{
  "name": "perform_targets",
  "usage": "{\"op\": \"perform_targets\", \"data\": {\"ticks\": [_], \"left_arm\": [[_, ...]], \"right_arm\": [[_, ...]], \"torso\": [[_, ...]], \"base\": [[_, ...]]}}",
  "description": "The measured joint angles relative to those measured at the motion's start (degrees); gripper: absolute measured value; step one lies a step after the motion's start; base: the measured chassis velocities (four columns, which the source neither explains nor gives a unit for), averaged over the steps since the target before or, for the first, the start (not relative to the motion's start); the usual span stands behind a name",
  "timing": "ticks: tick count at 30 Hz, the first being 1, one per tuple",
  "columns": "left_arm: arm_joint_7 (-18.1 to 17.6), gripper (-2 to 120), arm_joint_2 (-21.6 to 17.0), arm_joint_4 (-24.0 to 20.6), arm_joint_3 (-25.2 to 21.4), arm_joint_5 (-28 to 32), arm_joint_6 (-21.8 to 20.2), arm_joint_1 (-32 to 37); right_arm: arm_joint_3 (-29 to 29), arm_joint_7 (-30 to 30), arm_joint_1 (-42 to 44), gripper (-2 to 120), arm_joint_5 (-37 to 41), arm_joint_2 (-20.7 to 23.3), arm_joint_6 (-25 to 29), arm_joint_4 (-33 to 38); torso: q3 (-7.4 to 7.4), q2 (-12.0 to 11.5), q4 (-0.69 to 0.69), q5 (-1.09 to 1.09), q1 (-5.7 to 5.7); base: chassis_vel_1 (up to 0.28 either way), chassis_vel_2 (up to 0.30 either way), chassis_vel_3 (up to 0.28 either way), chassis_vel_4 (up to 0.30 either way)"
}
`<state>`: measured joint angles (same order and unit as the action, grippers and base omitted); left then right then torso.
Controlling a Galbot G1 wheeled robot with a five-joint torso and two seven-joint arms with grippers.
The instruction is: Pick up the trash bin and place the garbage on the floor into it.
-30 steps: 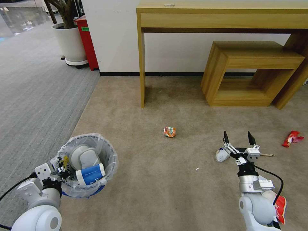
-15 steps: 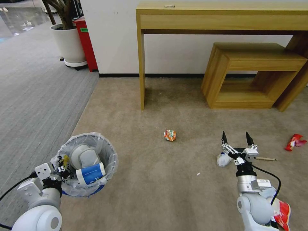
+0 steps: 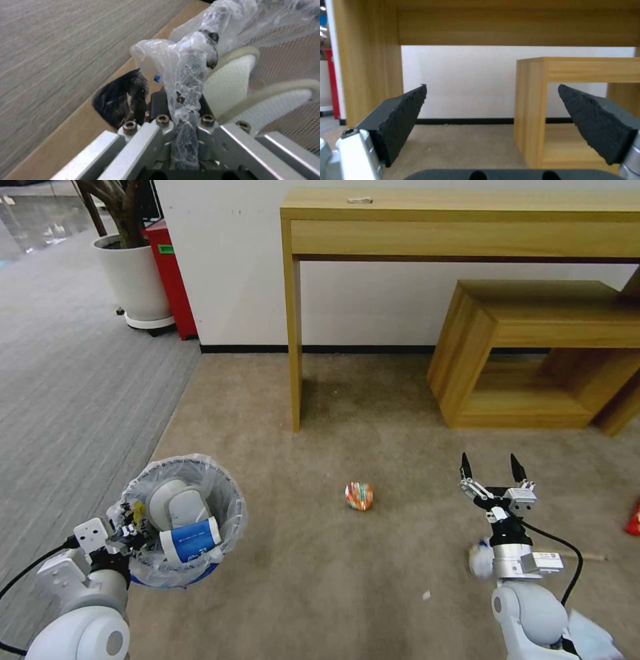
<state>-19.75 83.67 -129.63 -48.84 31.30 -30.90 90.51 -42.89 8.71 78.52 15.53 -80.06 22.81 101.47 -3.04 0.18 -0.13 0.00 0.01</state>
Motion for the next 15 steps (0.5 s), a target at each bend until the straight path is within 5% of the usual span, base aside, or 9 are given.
{"op": "perform_targets", "data": {"ticks": [8,15], "left_arm": [[0.21,0,0.12,-0.24,0.01,-0.02,0.34,0.31],[0.6,0,0.15,-0.5,-0.04,-0.3,0.67,0.62]], "right_arm": [[0.11,-0.01,-0.11,100,-0.02,0.04,0.22,0.41],[0.16,0.08,0.02,100,-0.04,0.07,0.44,0.76]], "torso": [[-0.01,0.0,0.01,0.0,0.0],[0.03,0.0,-0.01,0.0,-0.01]], "base": [[-0.239,0.26,0.253,-0.236],[0.029,-0.015,-0.006,0.014]]}}
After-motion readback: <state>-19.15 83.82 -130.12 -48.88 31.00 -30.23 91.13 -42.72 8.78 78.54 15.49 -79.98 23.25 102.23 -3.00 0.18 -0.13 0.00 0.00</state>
